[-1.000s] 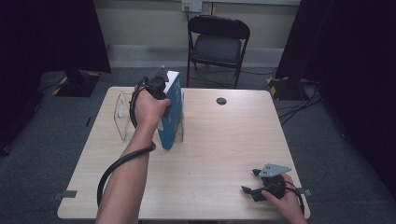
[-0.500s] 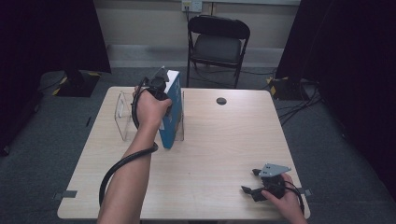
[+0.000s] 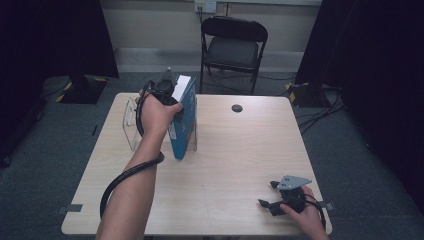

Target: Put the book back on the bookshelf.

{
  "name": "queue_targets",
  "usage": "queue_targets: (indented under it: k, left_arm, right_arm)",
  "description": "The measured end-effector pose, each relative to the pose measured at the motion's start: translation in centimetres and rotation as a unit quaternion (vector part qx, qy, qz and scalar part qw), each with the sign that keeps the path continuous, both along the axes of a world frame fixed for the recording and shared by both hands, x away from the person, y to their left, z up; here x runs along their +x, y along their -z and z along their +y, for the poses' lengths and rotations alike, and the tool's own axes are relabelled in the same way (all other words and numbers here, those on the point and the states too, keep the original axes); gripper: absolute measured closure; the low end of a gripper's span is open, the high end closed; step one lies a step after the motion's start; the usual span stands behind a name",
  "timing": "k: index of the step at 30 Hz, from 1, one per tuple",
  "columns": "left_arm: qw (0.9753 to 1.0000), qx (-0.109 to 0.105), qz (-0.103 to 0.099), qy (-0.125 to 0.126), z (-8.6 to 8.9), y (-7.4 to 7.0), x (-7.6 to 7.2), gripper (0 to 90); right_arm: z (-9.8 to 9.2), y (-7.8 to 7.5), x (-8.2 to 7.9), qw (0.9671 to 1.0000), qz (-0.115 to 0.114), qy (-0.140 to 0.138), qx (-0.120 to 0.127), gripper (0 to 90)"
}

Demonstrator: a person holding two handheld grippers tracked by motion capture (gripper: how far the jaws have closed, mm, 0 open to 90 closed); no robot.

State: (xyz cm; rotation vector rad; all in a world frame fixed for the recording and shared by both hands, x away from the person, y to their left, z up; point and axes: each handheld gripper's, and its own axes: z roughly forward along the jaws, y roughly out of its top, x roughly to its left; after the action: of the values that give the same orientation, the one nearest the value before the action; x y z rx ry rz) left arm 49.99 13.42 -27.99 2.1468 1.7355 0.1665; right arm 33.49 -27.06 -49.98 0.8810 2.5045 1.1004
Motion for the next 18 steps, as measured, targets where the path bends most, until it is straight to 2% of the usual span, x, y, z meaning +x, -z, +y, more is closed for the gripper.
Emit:
queue_targets:
  k: [2, 4, 5, 8, 9, 11, 12, 13, 15, 18]
  left_arm:
    - [0.9999, 0.004, -0.007, 0.008, 0.1, 0.0, -0.1, 45.5]
    - [1.0000, -0.001, -0.008, 0.004, 0.0, 0.1, -0.2, 45.0]
    - [0.9998, 0.002, -0.011, 0.014, 0.0, 0.2, -0.2, 44.3]
    - [0.9999, -0.004, -0.011, 0.011, -0.1, 0.4, -0.5, 42.9]
    - [0.9998, -0.001, -0.010, 0.019, 0.0, 0.4, -0.5, 42.6]
    - [0.9998, -0.011, -0.007, 0.014, 0.0, 0.5, -0.8, 40.2]
    - [0.9997, -0.011, -0.007, 0.021, 0.2, 0.5, -0.9, 39.5]
    - [0.9997, -0.017, -0.010, 0.014, 0.2, 0.5, -1.1, 38.5]
    - [0.9996, -0.014, -0.014, 0.019, 0.6, 0.5, -1.4, 36.8]
    - [0.9993, -0.022, -0.019, 0.022, 1.2, 0.4, -2.0, 32.5]
  right_arm:
    - [0.0, 0.0, 0.0, 1.0000, 0.000, 0.000, 0.000, 16.2]
    - [0.0, 0.0, 0.0, 1.0000, 0.000, 0.000, 0.000, 16.2]
    - [0.0, 0.0, 0.0, 1.0000, 0.000, 0.000, 0.000, 16.2]
    - [0.0, 0.0, 0.0, 1.0000, 0.000, 0.000, 0.000, 16.1]
    - [0.0, 0.0, 0.0, 1.0000, 0.000, 0.000, 0.000, 16.2]
    - [0.0, 0.0, 0.1, 1.0000, -0.002, -0.002, -0.001, 16.1]
    - [0.0, 0.0, 0.1, 1.0000, -0.001, -0.001, -0.001, 16.1]
    - [0.0, 0.0, 0.1, 1.0000, -0.001, -0.001, -0.001, 16.1]
    - [0.0, 0.0, 0.1, 1.0000, -0.001, -0.001, -0.001, 16.1]
    - [0.0, 0.0, 0.1, 1.0000, -0.001, 0.000, -0.001, 16.1]
